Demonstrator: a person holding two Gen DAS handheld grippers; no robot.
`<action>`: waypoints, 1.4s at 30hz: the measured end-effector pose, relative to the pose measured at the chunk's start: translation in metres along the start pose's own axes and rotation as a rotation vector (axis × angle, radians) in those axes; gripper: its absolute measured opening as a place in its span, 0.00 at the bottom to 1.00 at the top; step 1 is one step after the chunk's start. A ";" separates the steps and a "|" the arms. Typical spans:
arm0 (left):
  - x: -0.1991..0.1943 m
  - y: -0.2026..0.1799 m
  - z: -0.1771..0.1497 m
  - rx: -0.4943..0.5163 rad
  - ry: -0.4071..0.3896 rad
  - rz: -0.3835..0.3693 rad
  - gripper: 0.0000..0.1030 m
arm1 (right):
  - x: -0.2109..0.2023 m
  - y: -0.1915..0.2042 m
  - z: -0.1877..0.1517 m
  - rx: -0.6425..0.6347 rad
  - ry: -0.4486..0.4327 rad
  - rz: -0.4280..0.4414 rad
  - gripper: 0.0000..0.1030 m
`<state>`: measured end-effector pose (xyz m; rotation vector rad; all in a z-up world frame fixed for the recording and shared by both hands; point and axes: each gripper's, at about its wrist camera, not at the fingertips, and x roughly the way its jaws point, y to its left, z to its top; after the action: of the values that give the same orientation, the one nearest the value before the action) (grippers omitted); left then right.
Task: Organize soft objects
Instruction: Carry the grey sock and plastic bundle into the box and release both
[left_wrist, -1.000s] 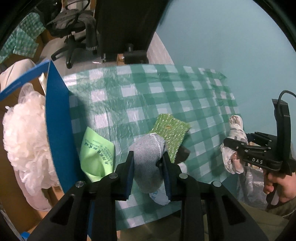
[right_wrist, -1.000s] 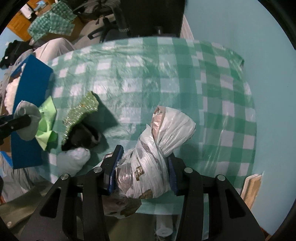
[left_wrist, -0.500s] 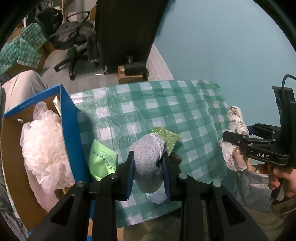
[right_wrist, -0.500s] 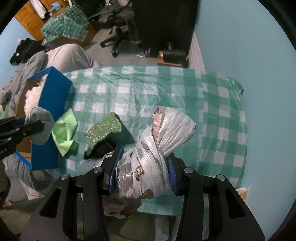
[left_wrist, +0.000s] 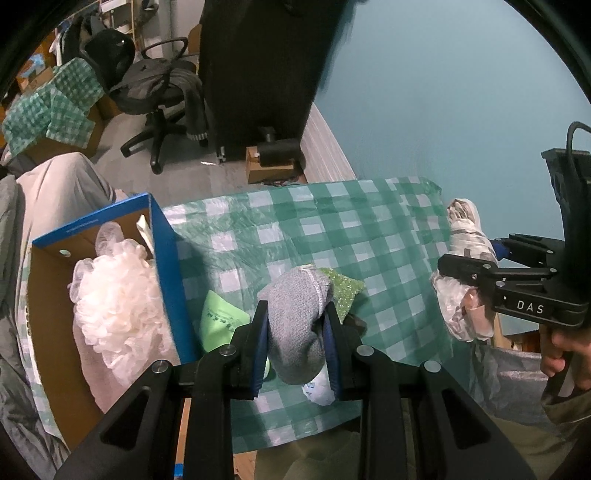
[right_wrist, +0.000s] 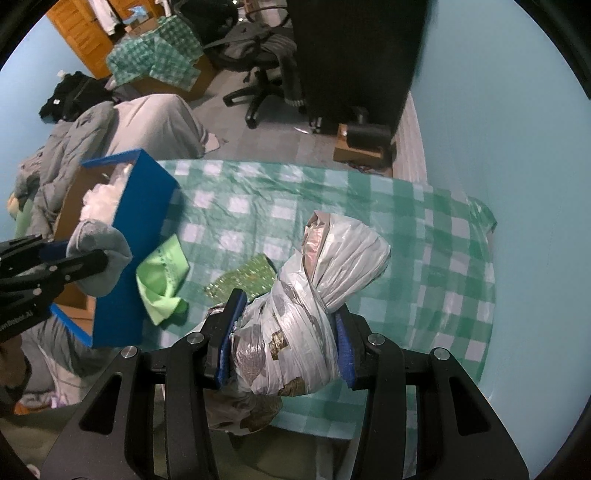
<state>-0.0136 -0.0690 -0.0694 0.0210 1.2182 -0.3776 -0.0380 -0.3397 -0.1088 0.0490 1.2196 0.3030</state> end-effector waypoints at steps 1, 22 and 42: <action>-0.002 0.001 0.000 -0.002 -0.003 0.001 0.26 | -0.001 0.003 0.002 -0.007 -0.002 0.004 0.42; -0.035 0.057 -0.017 -0.143 -0.053 0.053 0.26 | 0.000 0.077 0.040 -0.157 -0.022 0.084 0.42; -0.050 0.140 -0.067 -0.336 -0.041 0.145 0.26 | 0.034 0.181 0.063 -0.347 0.019 0.178 0.42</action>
<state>-0.0477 0.0899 -0.0729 -0.1858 1.2189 -0.0436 -0.0055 -0.1493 -0.0815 -0.1465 1.1685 0.6682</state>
